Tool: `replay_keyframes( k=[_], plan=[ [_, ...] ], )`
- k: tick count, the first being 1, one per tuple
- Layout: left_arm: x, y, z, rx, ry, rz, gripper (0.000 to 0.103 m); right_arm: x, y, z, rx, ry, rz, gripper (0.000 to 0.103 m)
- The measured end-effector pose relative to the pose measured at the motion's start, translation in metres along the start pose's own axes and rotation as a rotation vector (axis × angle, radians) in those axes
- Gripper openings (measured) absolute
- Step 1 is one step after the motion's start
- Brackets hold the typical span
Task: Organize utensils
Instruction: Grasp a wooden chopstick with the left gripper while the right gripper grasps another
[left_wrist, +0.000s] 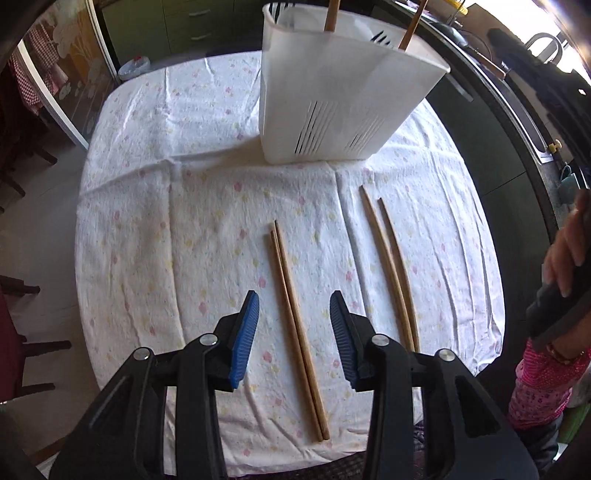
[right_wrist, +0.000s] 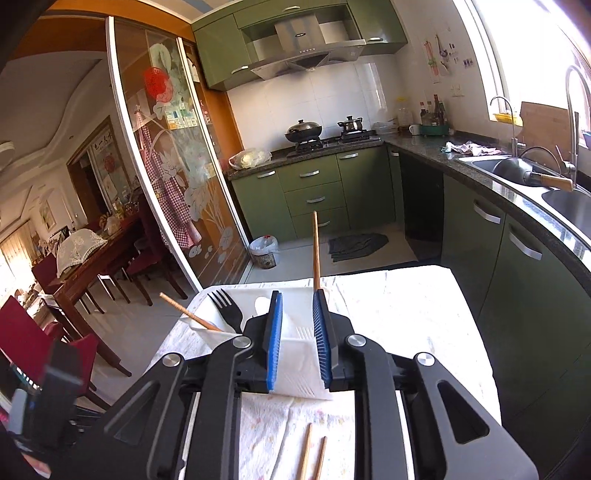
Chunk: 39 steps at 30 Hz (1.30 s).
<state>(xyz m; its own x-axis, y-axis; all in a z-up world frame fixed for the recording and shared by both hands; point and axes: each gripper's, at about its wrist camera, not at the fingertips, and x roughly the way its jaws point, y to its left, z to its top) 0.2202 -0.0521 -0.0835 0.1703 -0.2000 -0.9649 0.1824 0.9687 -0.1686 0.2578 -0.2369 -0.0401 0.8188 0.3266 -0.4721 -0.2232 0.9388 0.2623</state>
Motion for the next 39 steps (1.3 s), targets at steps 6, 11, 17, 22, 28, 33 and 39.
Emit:
replay_keyframes(
  k=[6,11,17,22,28,33,39],
  plan=[
    [0.042,-0.004,-0.002,-0.003,0.094,0.068,0.037,-0.031,-0.004,-0.014,-0.013,0.069,0.025,0.019],
    [0.057,-0.003,-0.002,-0.001,0.132,0.125,0.031,-0.044,-0.016,-0.033,0.009,0.124,0.058,0.027],
    [0.071,0.001,-0.007,-0.027,0.166,0.126,0.029,-0.044,-0.027,-0.046,0.039,0.179,0.089,0.027],
    [0.079,0.002,-0.008,-0.038,0.19,0.101,0.029,-0.042,-0.028,-0.052,0.046,0.203,0.088,0.027],
    [0.09,-0.012,-0.01,-0.006,0.197,0.136,0.029,-0.036,-0.025,-0.053,0.033,0.244,0.076,0.027],
    [0.09,-0.015,-0.008,0.002,0.206,0.16,0.011,-0.008,-0.011,-0.073,-0.042,0.481,0.04,0.027],
    [0.088,0.003,-0.013,-0.007,0.205,0.144,0.006,0.044,-0.012,-0.117,-0.068,0.792,0.019,0.027]
  ],
)
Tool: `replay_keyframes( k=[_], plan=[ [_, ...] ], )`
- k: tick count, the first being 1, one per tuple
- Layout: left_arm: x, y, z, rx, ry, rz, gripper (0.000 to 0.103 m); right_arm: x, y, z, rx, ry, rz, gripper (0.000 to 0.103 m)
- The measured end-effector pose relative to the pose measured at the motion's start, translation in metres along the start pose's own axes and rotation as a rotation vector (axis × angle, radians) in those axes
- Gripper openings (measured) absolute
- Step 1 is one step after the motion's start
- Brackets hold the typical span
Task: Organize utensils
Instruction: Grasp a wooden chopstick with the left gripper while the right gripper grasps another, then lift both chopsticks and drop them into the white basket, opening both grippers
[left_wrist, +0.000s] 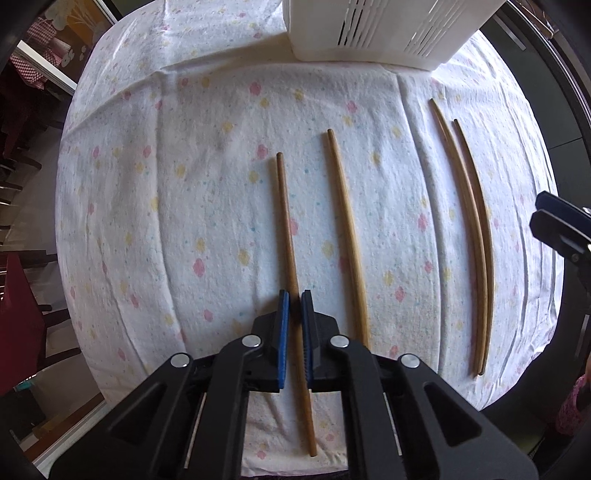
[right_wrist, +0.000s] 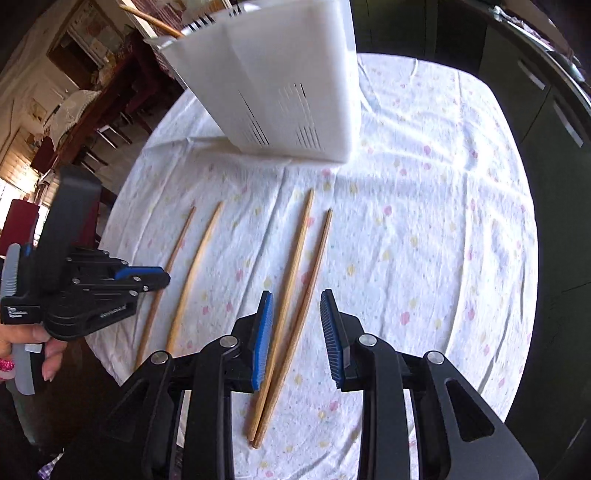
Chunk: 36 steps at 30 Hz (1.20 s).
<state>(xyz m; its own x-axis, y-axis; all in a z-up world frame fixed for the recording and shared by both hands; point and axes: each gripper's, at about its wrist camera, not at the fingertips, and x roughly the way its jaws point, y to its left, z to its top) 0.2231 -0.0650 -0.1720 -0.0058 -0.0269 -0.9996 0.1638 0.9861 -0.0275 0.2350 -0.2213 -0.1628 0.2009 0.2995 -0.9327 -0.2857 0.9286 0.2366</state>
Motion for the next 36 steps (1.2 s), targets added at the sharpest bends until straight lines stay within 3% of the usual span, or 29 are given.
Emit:
replay_keyframes(
  k=[4,9,16,18,21,27,36],
  plan=[
    [-0.001,0.009,-0.003,0.002,-0.012,-0.009,0.006,0.028,-0.005,0.007,0.01,0.093,-0.026,0.027],
    [-0.015,0.022,-0.005,0.008,-0.039,-0.028,0.006,0.046,-0.004,0.015,0.015,0.142,-0.067,0.025],
    [-0.035,0.033,-0.006,0.011,-0.086,-0.052,0.006,0.056,0.013,0.024,-0.025,0.153,-0.16,0.022],
    [-0.044,0.033,-0.011,0.015,-0.105,-0.056,0.006,0.058,0.022,0.023,-0.059,0.148,-0.213,0.018],
    [-0.058,0.034,-0.014,0.021,-0.13,-0.066,0.006,0.059,0.028,0.023,-0.065,0.151,-0.217,0.01],
    [-0.079,0.042,-0.027,0.028,-0.175,-0.087,0.006,0.053,0.018,0.023,0.016,0.131,-0.14,0.007],
    [-0.107,0.041,-0.039,0.026,-0.266,-0.15,0.006,-0.029,0.001,0.002,0.066,-0.101,0.029,0.007]
  ],
)
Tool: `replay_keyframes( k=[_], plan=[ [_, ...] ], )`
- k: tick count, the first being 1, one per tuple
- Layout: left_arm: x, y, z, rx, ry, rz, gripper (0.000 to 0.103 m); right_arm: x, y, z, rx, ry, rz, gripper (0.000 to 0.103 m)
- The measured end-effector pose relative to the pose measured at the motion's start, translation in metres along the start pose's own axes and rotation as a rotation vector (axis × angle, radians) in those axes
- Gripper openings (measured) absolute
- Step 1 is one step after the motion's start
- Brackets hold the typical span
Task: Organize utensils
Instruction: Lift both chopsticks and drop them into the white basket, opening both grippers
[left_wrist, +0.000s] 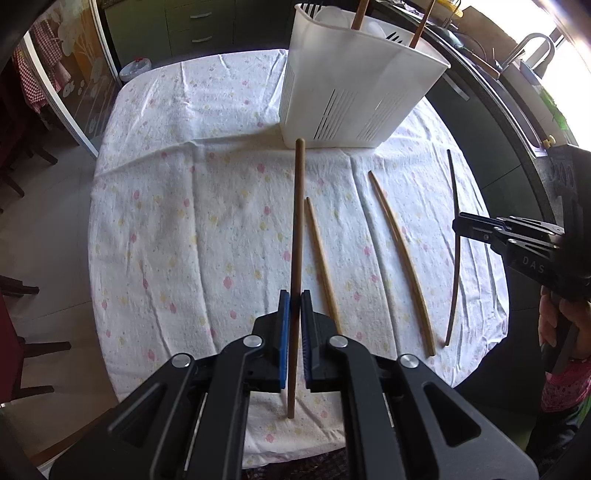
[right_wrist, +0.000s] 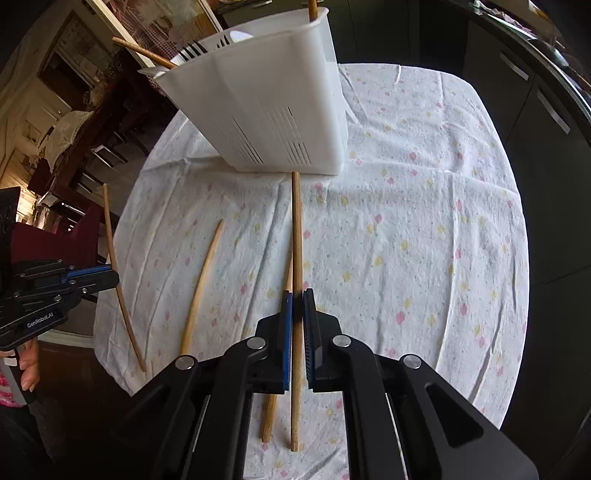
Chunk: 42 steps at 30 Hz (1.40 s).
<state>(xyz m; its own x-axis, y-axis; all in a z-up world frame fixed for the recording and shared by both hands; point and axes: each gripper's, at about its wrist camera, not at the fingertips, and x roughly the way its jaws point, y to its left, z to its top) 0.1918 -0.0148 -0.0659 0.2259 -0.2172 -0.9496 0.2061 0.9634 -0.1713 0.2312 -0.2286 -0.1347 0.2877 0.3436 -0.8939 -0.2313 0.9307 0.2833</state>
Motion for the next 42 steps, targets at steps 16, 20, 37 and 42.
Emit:
replay_keyframes(
  k=[16,20,37,42],
  plan=[
    [-0.096,-0.044,0.041,0.063,-0.253,-0.044,0.006,-0.1,0.007,0.006,-0.002,-0.252,0.074,0.007],
    [-0.123,-0.059,0.061,0.078,-0.329,-0.053,0.006,-0.118,0.006,0.016,-0.003,-0.291,0.071,0.007],
    [-0.172,-0.093,0.145,0.087,-0.571,0.029,0.006,-0.158,0.002,0.038,-0.002,-0.358,0.07,0.007],
    [-0.14,-0.086,0.167,0.067,-0.529,0.079,0.006,-0.164,-0.003,0.04,0.009,-0.371,0.072,0.007]
  ],
)
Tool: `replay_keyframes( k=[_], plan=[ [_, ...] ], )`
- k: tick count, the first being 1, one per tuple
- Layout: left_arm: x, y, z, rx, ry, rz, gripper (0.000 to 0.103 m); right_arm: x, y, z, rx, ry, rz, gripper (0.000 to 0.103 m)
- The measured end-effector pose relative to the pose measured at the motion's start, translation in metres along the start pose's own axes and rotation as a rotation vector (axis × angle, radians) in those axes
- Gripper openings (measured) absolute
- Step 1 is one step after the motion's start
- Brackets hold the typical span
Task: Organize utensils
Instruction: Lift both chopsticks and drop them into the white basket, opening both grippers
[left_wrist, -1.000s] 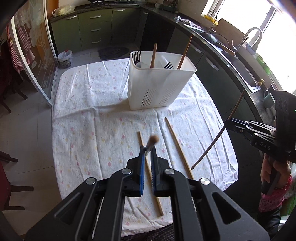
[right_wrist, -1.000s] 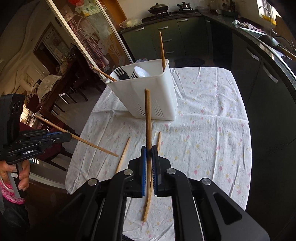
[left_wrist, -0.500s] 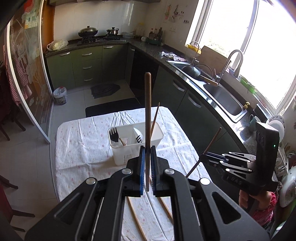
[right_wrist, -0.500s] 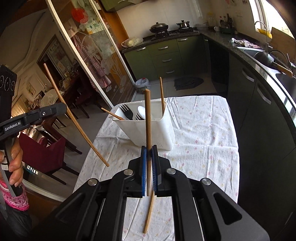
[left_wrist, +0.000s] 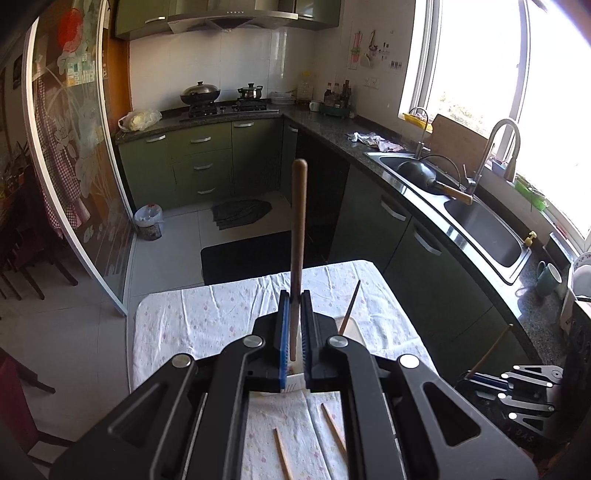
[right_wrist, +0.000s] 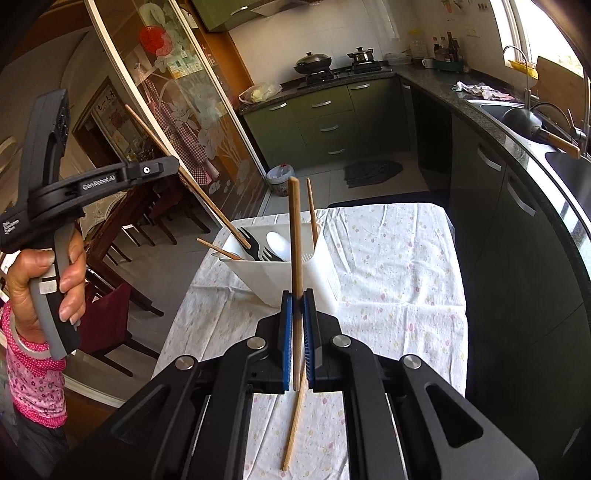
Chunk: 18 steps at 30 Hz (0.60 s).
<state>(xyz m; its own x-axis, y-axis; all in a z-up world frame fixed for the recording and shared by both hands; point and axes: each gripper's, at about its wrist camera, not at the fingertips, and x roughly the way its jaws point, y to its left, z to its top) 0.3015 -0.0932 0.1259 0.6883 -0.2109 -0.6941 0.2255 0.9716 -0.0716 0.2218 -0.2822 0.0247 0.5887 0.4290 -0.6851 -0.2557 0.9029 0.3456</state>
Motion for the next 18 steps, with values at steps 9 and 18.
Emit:
replay_keyframes(
  k=[9,18],
  plan=[
    [0.065,0.003,-0.033,0.025,0.157,0.031,0.006,-0.013,0.005,0.033,0.013,-0.082,0.014,0.007],
    [0.042,0.006,-0.036,0.011,0.105,-0.021,0.007,-0.014,0.027,0.089,-0.004,-0.239,-0.025,0.007]
  ],
)
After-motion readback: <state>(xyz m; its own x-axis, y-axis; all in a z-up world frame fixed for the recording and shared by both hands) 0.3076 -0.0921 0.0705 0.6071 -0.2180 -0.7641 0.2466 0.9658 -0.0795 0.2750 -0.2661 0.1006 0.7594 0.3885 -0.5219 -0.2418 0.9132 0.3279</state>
